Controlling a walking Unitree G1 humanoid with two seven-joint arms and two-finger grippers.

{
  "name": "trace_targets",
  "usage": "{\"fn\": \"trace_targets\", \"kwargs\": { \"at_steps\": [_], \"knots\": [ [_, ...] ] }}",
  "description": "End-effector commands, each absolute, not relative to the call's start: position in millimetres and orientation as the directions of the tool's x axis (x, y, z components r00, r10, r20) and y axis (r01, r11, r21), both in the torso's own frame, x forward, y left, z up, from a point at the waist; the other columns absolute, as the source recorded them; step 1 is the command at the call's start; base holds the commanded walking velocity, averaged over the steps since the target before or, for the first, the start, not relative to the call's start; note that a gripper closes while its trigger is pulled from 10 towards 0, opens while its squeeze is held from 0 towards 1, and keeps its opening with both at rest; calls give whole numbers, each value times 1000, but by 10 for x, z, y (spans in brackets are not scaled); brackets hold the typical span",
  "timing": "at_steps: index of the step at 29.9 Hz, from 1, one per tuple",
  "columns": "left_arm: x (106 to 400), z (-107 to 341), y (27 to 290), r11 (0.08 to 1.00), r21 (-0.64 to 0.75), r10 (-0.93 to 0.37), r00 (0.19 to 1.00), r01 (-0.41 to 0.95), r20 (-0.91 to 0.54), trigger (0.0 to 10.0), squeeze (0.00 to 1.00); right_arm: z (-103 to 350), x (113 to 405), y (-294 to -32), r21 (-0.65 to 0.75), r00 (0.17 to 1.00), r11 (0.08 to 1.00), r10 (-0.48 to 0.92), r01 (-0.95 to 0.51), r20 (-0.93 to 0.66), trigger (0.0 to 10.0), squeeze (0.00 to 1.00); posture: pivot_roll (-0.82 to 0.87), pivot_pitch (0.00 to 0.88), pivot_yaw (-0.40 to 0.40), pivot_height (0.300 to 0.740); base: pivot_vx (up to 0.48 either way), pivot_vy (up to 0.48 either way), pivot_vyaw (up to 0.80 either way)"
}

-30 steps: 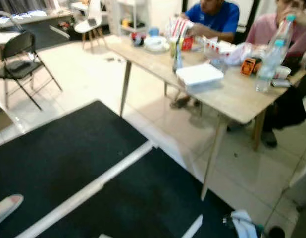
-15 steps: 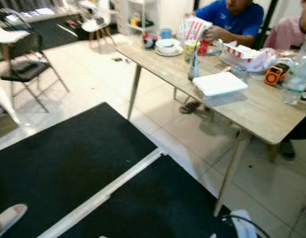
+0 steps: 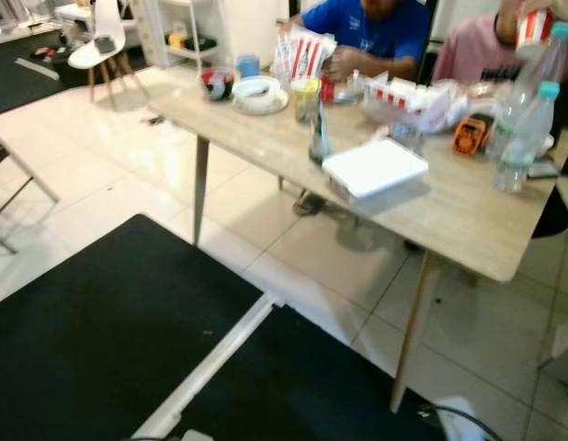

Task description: Restocking fridge

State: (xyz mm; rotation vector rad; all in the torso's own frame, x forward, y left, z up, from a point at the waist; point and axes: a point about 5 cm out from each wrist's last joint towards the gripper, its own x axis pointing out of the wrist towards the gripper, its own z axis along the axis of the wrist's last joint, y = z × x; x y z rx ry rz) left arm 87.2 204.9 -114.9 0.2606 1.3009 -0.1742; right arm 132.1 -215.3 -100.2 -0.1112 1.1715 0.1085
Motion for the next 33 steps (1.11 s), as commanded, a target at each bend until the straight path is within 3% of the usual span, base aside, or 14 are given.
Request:
{"fn": "trace_targets", "kwargs": {
  "at_steps": [1, 33],
  "knots": [
    [790, -1176, 1983, 960, 60, -5, 231, 275, -973, 10000, 0, -986, 1313, -2242, -50, 385, 990, 6, -134, -923, 10000, 0, -39, 29, 32, 740, 319, 0, 0],
    [788, -1172, 2011, 958, 63, -2, 228, 280, -974, 10000, 0, -976, 1346, -2198, -17, 395, 982, 60, -189, -917, 10000, 0, -37, 28, 39, 740, 317, 0, 0]
  ]
}}
